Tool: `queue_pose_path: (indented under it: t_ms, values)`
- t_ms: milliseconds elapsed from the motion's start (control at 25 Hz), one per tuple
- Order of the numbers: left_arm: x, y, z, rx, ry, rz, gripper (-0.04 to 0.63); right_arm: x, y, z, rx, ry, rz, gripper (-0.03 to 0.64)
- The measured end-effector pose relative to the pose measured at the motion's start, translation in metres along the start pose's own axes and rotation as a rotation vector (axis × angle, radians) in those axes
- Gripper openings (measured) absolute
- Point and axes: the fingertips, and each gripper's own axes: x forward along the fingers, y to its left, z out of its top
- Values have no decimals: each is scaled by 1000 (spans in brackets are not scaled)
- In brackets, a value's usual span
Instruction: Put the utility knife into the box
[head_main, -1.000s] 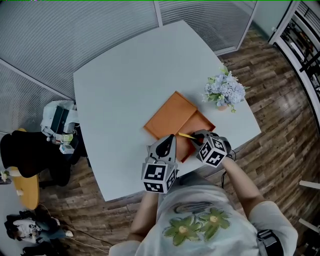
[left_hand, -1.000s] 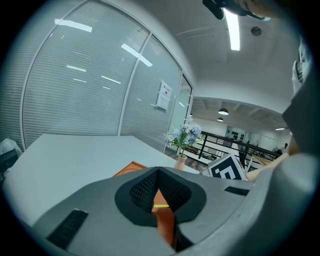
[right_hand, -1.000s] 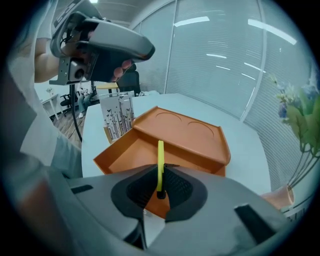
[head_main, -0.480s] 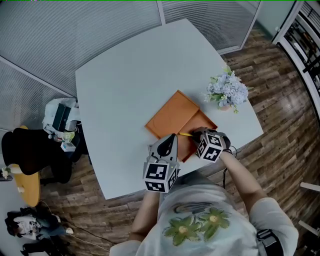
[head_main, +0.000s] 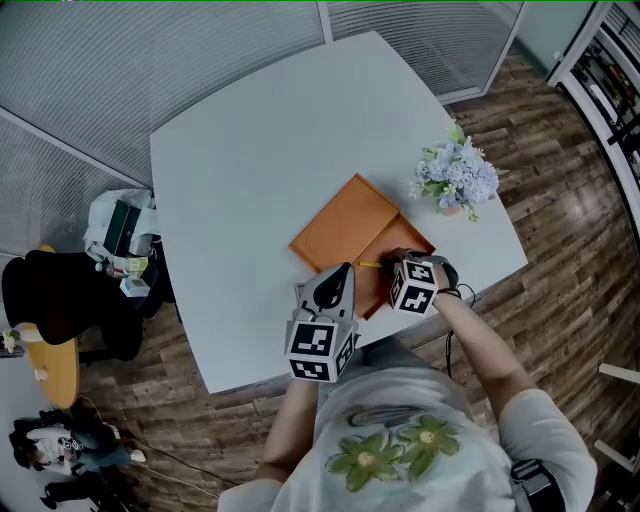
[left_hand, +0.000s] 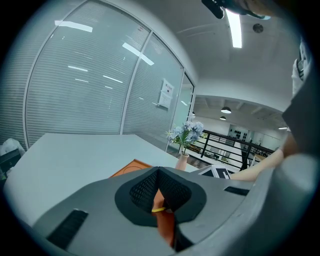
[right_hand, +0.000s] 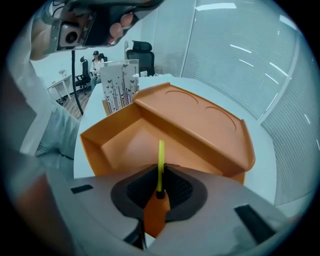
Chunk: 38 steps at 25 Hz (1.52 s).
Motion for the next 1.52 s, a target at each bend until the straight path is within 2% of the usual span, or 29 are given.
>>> queue_pose_path:
  t_ms: [440,760,1040,1240,1440,1520]
  values:
    - [0,0,-5,-10,9,-13,0,10,5,-2,-19,75,13,51]
    - [0,-5,-6,-11,27,-43,0,8,5,-4,50,73,46,90]
    - [-2,-3,-6,-12,30,-52,0,-12,-8,14,198,-53,21,94]
    - [-5,-1,-1,-13,16,-51,0,-42,-21,25,337,-151,-61,94]
    - [-8,-1,3,-9,3,-50,0,-79,-33,39,468,-301,-159,92]
    - [-10,-1,5,-7,0,-52,0,-98,-38,44,510,-355,-207,58]
